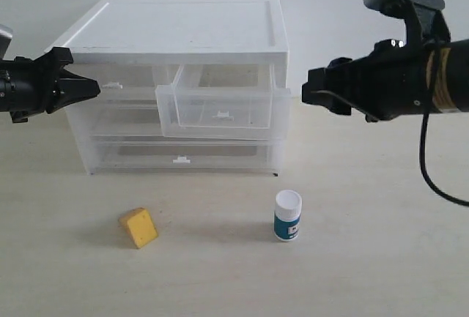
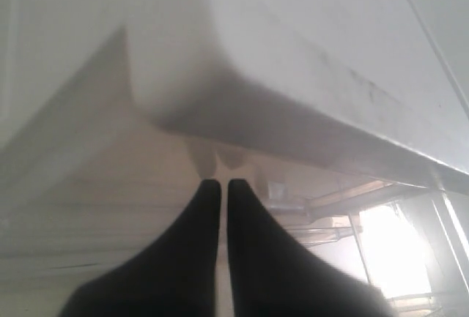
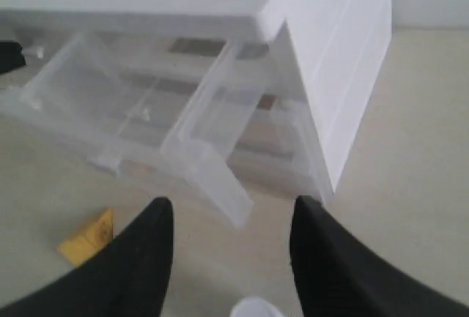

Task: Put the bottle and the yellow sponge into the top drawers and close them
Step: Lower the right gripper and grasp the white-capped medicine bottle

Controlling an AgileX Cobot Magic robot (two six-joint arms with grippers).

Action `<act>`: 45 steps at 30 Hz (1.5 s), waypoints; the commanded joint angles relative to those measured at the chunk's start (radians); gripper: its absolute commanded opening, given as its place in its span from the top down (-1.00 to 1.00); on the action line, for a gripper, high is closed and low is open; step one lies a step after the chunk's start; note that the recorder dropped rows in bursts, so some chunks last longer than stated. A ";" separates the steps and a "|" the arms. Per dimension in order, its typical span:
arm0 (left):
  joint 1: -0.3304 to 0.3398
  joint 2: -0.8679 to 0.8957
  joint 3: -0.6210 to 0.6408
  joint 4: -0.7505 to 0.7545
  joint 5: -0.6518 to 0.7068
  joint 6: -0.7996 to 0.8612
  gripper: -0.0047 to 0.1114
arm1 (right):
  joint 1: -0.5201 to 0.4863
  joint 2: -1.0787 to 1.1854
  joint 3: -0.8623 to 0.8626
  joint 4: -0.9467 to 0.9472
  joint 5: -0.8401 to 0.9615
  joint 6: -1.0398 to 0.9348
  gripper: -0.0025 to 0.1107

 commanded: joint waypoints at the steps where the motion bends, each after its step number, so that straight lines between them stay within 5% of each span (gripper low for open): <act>1: -0.004 0.003 -0.015 -0.037 -0.043 0.011 0.85 | 0.006 -0.025 0.129 -0.011 0.016 -0.080 0.17; 9: -0.004 0.003 -0.015 -0.007 -0.038 0.011 0.85 | 0.212 0.089 0.196 0.506 0.226 -0.727 0.17; 24: -0.004 0.003 -0.015 0.007 -0.038 0.011 0.85 | 0.210 0.257 0.194 1.276 0.063 -1.551 0.17; 45: -0.004 0.003 -0.015 0.007 -0.045 0.011 0.85 | 0.210 0.443 0.194 1.426 -0.137 -1.699 0.17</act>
